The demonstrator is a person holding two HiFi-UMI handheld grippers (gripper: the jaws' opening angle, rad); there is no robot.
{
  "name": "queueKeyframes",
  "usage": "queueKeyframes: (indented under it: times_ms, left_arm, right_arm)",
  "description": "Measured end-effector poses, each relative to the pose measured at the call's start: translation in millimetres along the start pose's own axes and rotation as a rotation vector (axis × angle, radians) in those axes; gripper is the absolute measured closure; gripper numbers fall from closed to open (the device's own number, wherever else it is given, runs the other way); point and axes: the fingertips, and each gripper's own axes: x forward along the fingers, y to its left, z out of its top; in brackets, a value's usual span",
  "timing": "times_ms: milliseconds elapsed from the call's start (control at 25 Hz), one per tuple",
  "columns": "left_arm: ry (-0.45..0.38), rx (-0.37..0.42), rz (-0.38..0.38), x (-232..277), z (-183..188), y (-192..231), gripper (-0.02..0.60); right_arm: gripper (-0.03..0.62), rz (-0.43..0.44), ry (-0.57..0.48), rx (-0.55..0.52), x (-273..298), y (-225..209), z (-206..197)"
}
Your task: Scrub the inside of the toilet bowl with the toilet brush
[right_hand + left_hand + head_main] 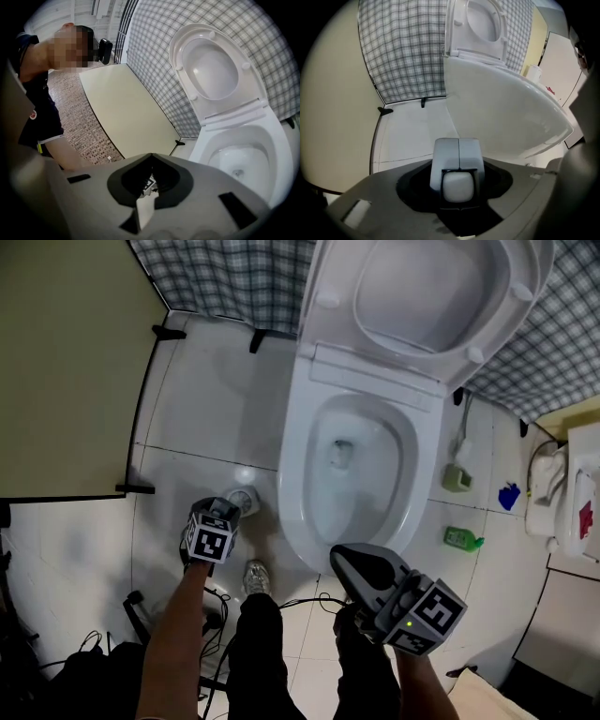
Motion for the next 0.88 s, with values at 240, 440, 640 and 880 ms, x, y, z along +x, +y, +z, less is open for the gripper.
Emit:
queueKeyframes:
  times_ms: [240, 440, 640, 880]
  left_arm:
    - [-0.043, -0.030, -0.002, -93, 13, -5, 0.348]
    - [-0.166, -0.061, 0.045, -203, 61, 4, 0.354]
    - [-0.339, -0.114, 0.084, -310, 132, 0, 0.354]
    - [-0.507, -0.199, -0.092, -370, 207, -43, 0.354]
  right_arm:
    - [0.594, -0.017, -0.033, 0.013, -29, 14, 33]
    - [0.594, -0.026, -0.071, -0.001, -62, 30, 77]
    - [0.594, -0.044, -0.118, -0.025, -97, 40, 118]
    - [0.594, -0.105, -0.169, -0.033, -133, 30, 148]
